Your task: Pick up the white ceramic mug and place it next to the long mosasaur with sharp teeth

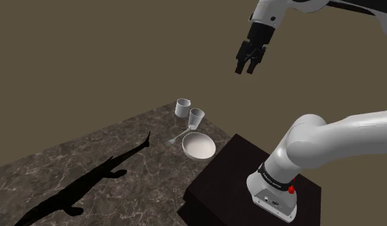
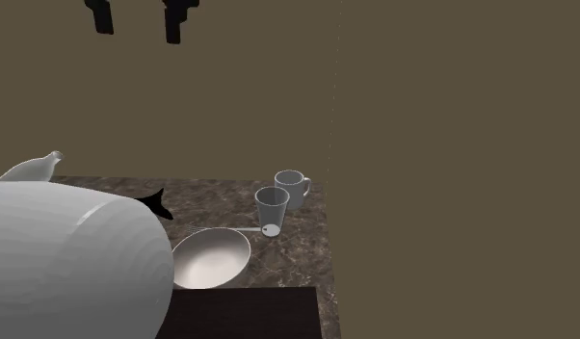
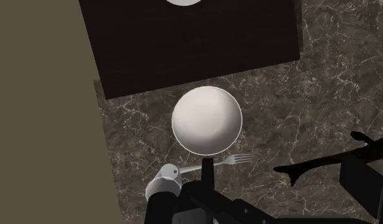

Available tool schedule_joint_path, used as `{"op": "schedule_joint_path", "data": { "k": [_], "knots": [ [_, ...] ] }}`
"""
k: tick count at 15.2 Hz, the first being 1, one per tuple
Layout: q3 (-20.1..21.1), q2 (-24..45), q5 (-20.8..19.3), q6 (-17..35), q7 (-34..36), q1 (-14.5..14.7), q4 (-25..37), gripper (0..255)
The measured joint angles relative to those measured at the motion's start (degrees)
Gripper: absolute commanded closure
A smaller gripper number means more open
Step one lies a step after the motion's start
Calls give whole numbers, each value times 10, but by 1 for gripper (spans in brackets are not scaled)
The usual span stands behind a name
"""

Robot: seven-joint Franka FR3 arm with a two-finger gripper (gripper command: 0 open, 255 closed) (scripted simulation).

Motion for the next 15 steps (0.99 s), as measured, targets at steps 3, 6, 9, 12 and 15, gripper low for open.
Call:
{"op": "schedule_joint_path", "data": {
  "k": [3, 6, 9, 12, 15],
  "knots": [
    [-3, 14, -3, 24, -6, -1, -10, 0],
    [-8, 46, -10, 75, -17, -2, -26, 0],
    [-14, 84, -16, 133, -28, -4, -44, 0],
    [-22, 134, -21, 195, -42, -6, -51, 0],
    [-30, 196, -23, 253, -55, -6, -45, 0]
  ]
}}
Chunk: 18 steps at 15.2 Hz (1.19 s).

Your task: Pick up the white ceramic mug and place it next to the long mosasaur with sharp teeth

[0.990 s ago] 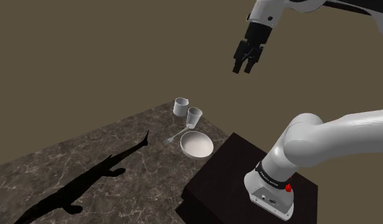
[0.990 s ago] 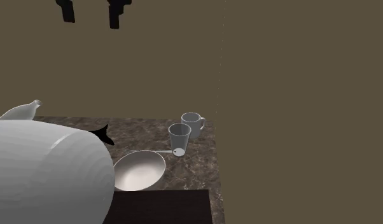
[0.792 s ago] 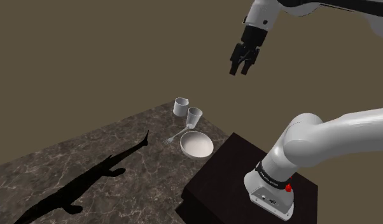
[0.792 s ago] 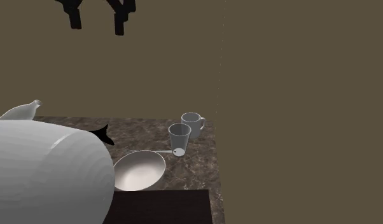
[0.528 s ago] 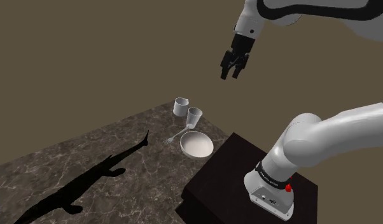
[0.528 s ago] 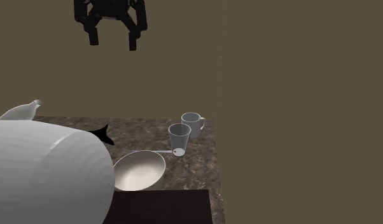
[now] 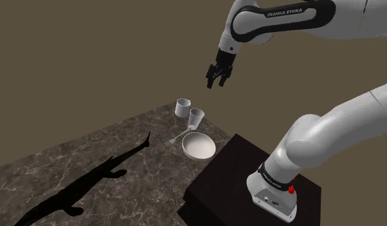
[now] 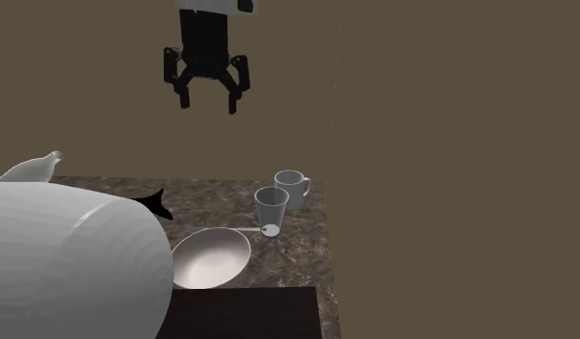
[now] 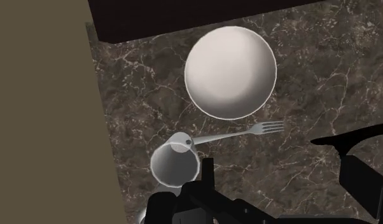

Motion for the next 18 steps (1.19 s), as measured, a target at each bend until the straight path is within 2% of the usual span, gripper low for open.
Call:
{"op": "schedule_joint_path", "data": {
  "k": [8, 14, 18],
  "knots": [
    [-17, 150, 5, 134, -33, -1, 26, 0],
    [-24, 286, 23, 210, -60, -4, 92, 0],
    [-24, 369, 36, 241, -74, -9, 148, 0]
  ]
}}
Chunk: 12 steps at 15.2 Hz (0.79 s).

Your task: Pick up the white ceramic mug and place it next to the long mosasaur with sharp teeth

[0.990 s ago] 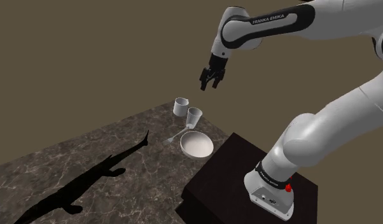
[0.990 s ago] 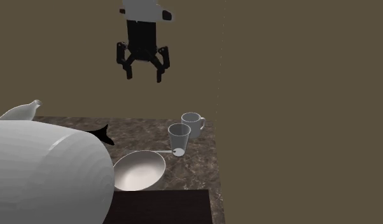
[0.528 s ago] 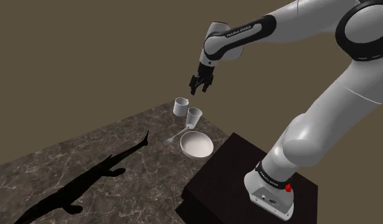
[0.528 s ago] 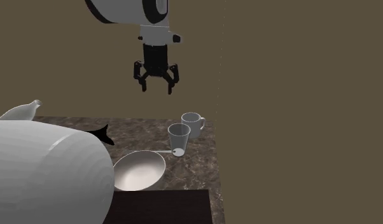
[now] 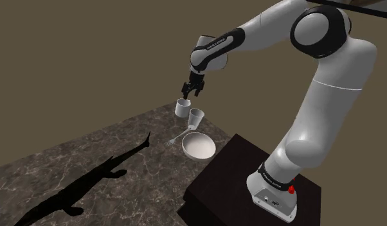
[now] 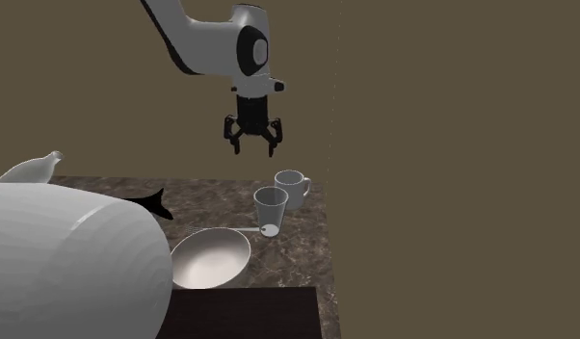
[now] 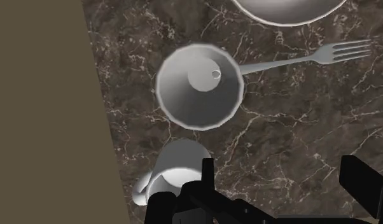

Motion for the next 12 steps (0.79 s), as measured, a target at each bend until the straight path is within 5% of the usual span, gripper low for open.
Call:
{"op": "schedule_joint_path", "data": {
  "k": [12],
  "knots": [
    [10, 262, 27, 40, -34, -36, 237, 0]
  ]
}}
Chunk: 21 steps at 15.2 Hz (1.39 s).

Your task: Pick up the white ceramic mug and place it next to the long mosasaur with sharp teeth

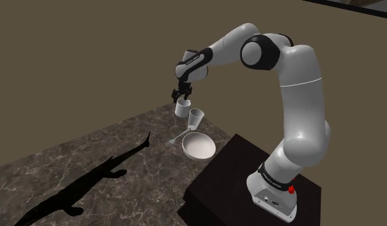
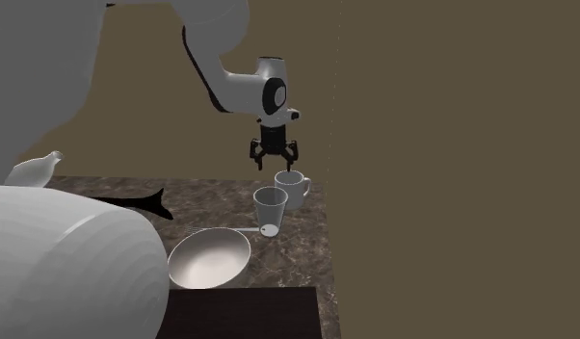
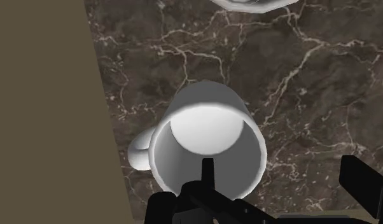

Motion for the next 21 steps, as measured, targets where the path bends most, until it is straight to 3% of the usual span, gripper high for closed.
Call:
{"op": "schedule_joint_path", "data": {
  "k": [7, 14, 15, 21],
  "knots": [
    [6, 56, 6, 26, -4, -7, 32, 0],
    [7, 64, 7, 32, -5, -8, 34, 0],
    [7, 64, 7, 32, -5, -8, 34, 255],
    [7, 64, 7, 31, -5, -8, 34, 255]
  ]
}}
